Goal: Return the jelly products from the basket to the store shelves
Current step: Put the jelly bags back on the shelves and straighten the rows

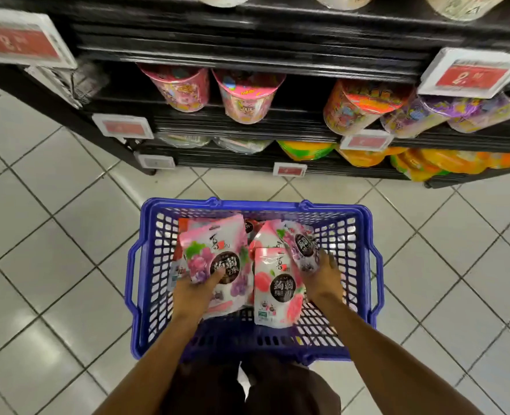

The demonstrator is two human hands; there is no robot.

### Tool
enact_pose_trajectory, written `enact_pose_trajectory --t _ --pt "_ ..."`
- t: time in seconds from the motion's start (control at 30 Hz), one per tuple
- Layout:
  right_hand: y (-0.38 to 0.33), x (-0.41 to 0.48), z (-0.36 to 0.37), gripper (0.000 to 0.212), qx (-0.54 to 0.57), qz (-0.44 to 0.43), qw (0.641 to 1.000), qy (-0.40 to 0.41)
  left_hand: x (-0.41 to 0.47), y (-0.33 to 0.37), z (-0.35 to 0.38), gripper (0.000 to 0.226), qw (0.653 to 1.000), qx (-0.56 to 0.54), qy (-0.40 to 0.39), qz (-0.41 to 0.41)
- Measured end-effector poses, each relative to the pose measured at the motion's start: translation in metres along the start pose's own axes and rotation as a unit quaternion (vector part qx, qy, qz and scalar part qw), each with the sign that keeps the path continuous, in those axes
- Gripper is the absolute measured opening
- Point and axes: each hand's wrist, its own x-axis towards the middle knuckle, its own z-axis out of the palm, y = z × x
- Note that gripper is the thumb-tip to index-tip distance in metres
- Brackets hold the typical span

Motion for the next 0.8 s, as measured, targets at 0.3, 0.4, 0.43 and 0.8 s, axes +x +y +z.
enact_pose_trajectory --t 0.3,0.4,0.43,0.8 --pt "-0.021 -0.033 0.020 0.029 -0.151 -0.120 0.974 0.116 0.010 0.009 0.006 0.024 0.999 -0.014 -0.037 -0.015" --pt "-0.024 -0.059 0.040 0.029 -0.121 -0.171 0.970 0.123 0.006 0.006 -0.001 0.025 0.999 0.001 -0.034 -0.021" --pt "-0.021 -0.061 0.047 0.026 -0.120 -0.188 0.967 0.122 0.005 0.004 -0.004 0.029 0.999 0.009 -0.031 -0.026" --pt "-0.021 -0.009 0.037 0.051 0.054 0.106 0.993 -0.027 0.011 0.008 -0.013 0.045 0.994 0.013 -0.084 -0.064"
